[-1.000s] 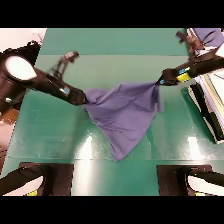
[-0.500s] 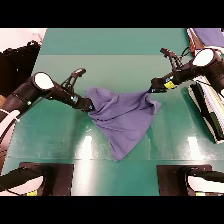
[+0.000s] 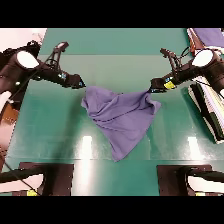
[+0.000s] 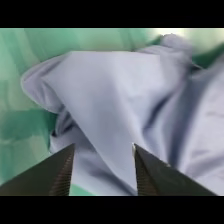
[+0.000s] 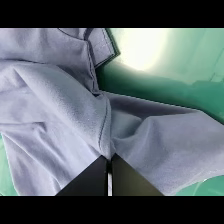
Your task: Fold the shirts.
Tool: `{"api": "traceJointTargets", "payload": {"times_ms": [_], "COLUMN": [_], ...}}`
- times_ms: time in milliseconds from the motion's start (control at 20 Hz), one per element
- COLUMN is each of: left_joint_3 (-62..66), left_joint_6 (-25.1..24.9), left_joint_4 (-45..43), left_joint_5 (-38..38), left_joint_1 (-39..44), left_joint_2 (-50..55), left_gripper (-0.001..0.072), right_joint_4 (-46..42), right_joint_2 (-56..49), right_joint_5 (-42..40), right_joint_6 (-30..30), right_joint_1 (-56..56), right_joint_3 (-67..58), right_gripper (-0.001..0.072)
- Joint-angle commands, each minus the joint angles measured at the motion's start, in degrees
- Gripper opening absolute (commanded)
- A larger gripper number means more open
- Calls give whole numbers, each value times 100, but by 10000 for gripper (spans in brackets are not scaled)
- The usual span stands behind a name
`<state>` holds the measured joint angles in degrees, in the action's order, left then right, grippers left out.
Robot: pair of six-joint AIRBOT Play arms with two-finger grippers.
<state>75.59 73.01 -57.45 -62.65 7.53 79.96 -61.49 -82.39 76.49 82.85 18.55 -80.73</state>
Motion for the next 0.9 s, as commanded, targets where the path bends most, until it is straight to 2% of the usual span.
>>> {"api": "traceJointTargets", "payload": {"times_ms": [0,200,350,400,450,500,700,850], "left_joint_3": [83,83,83,83,85,122,688,1309], "left_joint_6": [50,118,378,461,470,455,459,457], "left_joint_4": [422,1117,1169,1217,1255,1248,1189,584], "left_joint_5": [240,490,1027,1185,1268,1266,804,678], "left_joint_1": [-79,-79,-81,-79,-79,-79,-146,-249], "left_joint_2": [809,1482,1545,1530,1519,1521,1434,632], "left_gripper": [431,431,428,401,181,37,23,23], "right_joint_4": [2,2,2,2,2,0,-15,-332], "right_joint_2": [-2,-2,-2,-2,-2,-2,11,11], "right_joint_5": [2,2,20,22,26,46,184,695], "right_joint_6": [2,2,2,2,2,2,-188,-299], "right_joint_1": [4,4,4,4,4,4,2,0], "right_joint_3": [2,2,2,2,2,2,-153,-1078], "right_gripper": [14,14,14,14,14,14,14,14]}}
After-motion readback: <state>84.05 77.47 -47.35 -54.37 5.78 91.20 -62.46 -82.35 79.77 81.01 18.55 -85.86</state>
